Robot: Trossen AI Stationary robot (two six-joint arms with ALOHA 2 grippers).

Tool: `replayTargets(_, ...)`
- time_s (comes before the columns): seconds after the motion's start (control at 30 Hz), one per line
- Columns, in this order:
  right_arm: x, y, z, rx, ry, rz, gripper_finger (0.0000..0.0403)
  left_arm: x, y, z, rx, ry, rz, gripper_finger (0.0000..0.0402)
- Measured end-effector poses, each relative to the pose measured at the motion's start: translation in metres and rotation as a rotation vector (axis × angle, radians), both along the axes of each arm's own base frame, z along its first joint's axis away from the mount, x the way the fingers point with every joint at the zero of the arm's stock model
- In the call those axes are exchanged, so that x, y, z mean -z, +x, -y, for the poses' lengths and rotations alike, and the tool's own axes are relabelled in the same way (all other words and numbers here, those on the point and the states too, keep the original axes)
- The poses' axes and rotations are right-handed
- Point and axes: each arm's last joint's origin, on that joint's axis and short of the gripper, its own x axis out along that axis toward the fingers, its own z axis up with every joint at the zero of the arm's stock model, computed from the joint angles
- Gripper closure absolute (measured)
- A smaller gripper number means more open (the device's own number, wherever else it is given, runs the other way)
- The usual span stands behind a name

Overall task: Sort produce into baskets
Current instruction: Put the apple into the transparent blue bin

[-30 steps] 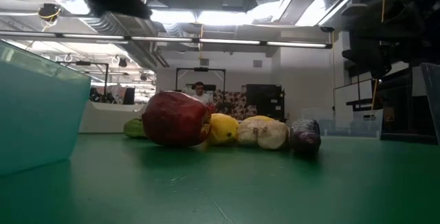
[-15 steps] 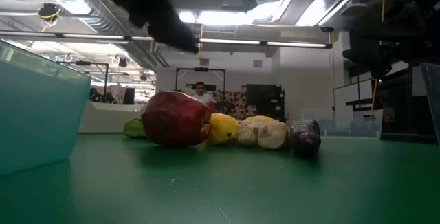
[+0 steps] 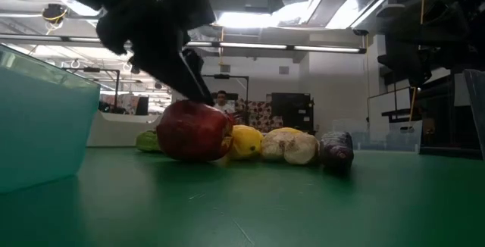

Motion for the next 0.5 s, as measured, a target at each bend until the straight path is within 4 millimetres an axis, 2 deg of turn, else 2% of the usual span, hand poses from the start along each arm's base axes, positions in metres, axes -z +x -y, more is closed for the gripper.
replayTargets(0.27,0.0,0.0,0.0,0.0,0.0,0.0,0.0123,0.024,0.008,0.0,0.005,-0.102,-0.085,0.0068)
replayTargets(0.5,0.0,0.0,0.0,0.001,-0.001,0.0,0.0123,0.027,0.008,-0.003,-0.019,-0.136,-0.103,0.0073)
